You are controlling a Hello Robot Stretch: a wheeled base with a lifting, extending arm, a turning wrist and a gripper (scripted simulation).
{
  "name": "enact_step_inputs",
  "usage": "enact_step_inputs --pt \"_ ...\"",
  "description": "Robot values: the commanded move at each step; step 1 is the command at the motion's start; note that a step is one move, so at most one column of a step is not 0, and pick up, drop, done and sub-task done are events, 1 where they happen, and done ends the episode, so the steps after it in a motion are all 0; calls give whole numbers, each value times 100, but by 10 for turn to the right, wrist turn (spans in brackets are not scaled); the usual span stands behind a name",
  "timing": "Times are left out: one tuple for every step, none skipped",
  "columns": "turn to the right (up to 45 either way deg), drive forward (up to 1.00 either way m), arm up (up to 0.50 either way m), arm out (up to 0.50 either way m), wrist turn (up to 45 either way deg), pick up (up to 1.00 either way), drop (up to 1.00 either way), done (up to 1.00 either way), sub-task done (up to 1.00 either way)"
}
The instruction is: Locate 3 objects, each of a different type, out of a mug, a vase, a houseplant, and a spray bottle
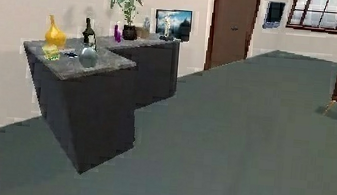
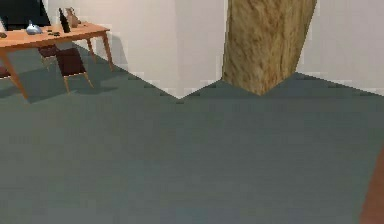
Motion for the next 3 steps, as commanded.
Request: enact_step_inputs --pt "90 0 0 0 0 0 0 0 0" --pt "0 100 0 0 0 0 0 0 0" --pt "30 0 0 0 0 0 0 0 0"
